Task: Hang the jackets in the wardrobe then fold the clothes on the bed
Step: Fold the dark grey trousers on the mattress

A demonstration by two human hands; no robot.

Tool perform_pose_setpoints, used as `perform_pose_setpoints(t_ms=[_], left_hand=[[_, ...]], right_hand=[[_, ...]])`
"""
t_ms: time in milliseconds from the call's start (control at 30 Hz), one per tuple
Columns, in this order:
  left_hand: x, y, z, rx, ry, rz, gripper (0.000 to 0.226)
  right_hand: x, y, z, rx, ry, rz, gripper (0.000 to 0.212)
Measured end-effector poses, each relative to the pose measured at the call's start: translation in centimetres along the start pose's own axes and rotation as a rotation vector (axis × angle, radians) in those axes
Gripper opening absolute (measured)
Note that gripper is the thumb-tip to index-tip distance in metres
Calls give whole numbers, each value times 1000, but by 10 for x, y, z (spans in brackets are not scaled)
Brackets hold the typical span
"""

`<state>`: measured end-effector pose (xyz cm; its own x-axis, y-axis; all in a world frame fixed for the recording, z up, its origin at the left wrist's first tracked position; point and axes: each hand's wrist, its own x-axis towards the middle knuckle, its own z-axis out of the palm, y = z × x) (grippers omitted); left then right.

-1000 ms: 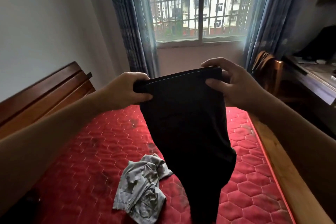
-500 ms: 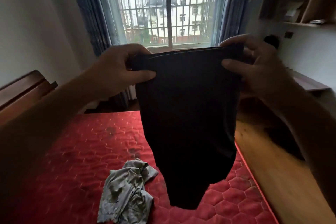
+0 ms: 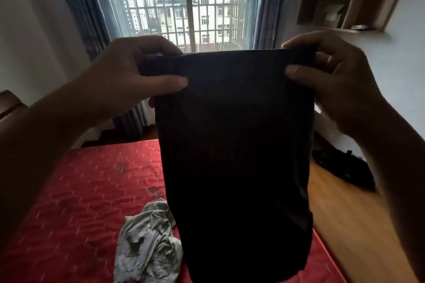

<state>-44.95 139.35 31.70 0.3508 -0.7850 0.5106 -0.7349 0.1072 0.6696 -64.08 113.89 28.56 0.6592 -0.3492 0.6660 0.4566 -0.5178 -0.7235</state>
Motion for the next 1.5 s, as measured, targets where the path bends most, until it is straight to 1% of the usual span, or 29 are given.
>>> perform_pose_setpoints(t_ms=[167,333,467,533,667,733,800,867,933,1033,1067,1133,1267,1333,1433,1467,1500], left_hand=[[30,-34,25,2,-23,-95,27],[78,-90,68,78,-16,-166,26],[107,-155,112,220,-52,-238,23],[110,-195,134,299,-84,-286,26],[96,-274,181,405,-179,-413,23],[84,-311,206,397,-237,-491,21],[70,-346,229,357,-260,-576,19],[57,-379,250,287,-247,-659,20],[46,-412,270,233,-236,-717,25],[28,-457,301,128,-214,-816,25],[21,-471,310,105,-210,-830,22],[7,-495,326,79,-221,-838,17],[2,-543,342,18,-190,-862,19],[15,-568,343,38,-137,-837,20],[61,-609,332,114,-77,-763,26],[82,-625,326,138,-58,-744,31],[104,-641,318,137,-33,-746,41]], right_hand=[[9,49,-18,36,-11,71,30],[37,132,-46,14,-74,179,33],[54,220,-58,-106,-189,287,31],[55,267,-58,-242,-258,327,28],[37,355,-43,-473,-409,414,19],[20,395,-29,-474,-452,510,15],[-1,431,-15,-375,-427,682,16],[-23,463,-2,-279,-349,838,23],[-45,493,10,-195,-281,945,29],[-76,537,20,-151,-251,1053,41],[-86,552,23,-154,-257,1064,42],[-103,578,25,-189,-285,1044,37],[-102,622,32,-237,-321,1009,35],[-81,646,42,-260,-324,953,36],[-26,689,62,-254,-319,863,36],[-3,704,69,-222,-311,847,39],[20,717,76,-164,-303,850,48]])
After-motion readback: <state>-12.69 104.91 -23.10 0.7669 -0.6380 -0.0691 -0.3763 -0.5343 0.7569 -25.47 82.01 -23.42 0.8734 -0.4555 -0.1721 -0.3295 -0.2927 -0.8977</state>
